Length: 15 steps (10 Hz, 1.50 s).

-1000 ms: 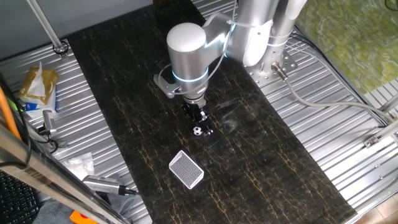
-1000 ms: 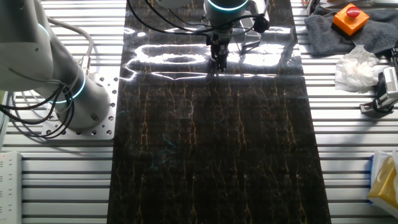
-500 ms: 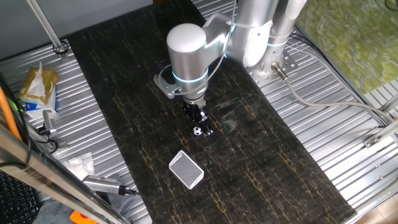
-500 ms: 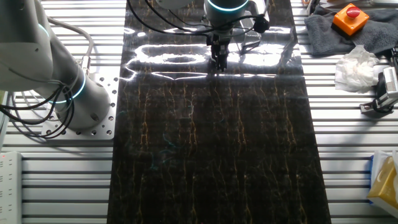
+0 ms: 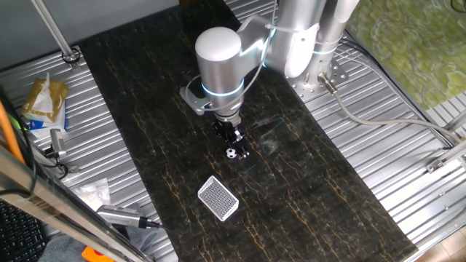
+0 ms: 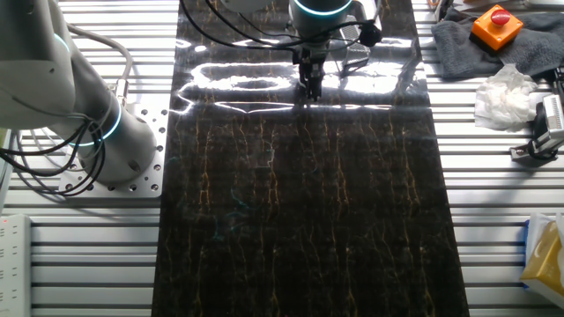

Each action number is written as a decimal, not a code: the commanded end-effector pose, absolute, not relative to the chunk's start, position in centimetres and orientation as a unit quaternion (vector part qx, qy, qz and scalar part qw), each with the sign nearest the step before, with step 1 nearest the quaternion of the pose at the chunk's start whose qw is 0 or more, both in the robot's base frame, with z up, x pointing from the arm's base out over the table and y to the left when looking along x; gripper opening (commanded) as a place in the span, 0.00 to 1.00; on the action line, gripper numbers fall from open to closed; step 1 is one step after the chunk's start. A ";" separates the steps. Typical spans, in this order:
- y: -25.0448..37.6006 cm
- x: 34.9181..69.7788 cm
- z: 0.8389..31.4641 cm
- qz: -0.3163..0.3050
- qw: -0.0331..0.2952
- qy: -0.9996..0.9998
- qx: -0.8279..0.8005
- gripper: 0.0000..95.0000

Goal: Push the soccer ball into the goal

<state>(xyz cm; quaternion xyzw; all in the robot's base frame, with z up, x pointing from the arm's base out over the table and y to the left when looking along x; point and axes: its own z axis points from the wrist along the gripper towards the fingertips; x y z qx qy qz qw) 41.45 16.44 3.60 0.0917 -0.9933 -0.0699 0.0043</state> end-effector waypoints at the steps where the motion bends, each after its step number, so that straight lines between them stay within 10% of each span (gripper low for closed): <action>1: 16.4 41.5 3.6 -0.070 0.004 -0.993 0.092 1.00; 2: 20.0 45.4 1.9 0.078 -0.064 -0.961 0.258 1.00; 11: 20.0 45.4 1.9 0.050 -0.039 -0.967 0.248 1.00; 12: 20.0 45.4 1.9 0.047 -0.028 -0.965 0.257 0.80; 15: 20.0 45.4 1.9 0.033 -0.026 -0.960 0.275 1.00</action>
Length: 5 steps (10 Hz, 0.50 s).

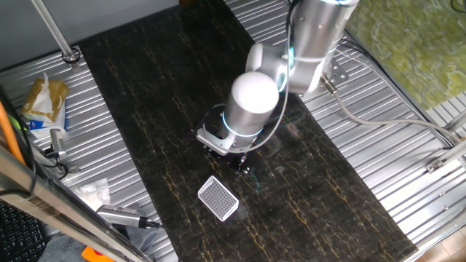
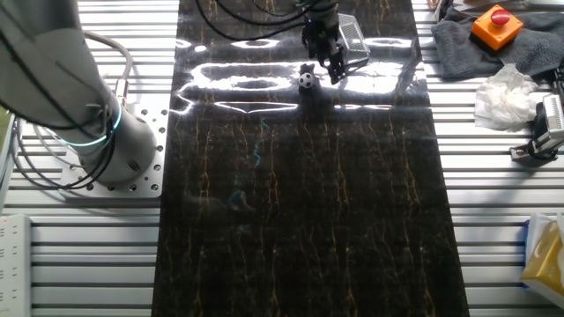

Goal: Push the soccer ball into the goal

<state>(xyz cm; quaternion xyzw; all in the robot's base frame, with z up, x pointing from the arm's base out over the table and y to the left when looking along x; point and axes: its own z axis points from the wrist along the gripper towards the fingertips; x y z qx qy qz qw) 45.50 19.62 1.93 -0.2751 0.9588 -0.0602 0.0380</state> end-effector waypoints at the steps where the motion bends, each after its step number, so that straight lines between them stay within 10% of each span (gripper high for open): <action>1: 20.0 45.4 1.9 -0.032 0.025 0.960 -0.276 1.00; 5: 20.0 45.4 1.9 -0.018 0.026 0.958 -0.284 1.00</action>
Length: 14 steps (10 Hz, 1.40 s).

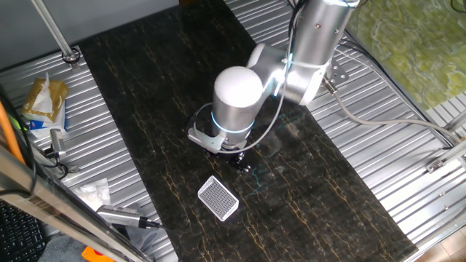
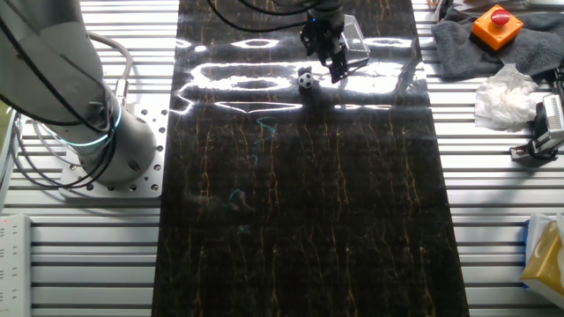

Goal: Push the soccer ball into the goal

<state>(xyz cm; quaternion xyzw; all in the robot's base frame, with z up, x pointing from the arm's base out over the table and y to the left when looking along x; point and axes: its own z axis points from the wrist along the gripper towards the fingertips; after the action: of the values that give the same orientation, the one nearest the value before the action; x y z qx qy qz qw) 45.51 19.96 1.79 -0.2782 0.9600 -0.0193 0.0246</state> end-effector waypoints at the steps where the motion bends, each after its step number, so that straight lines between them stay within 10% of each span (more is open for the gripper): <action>1: 20.0 45.4 1.9 -0.017 0.026 0.958 -0.285 1.00; 14: 20.0 45.4 1.9 0.028 0.026 0.964 -0.263 0.80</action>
<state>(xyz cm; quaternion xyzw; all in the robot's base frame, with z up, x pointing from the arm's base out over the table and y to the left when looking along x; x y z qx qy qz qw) 45.44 19.87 1.78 -0.2620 0.9644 0.0231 0.0272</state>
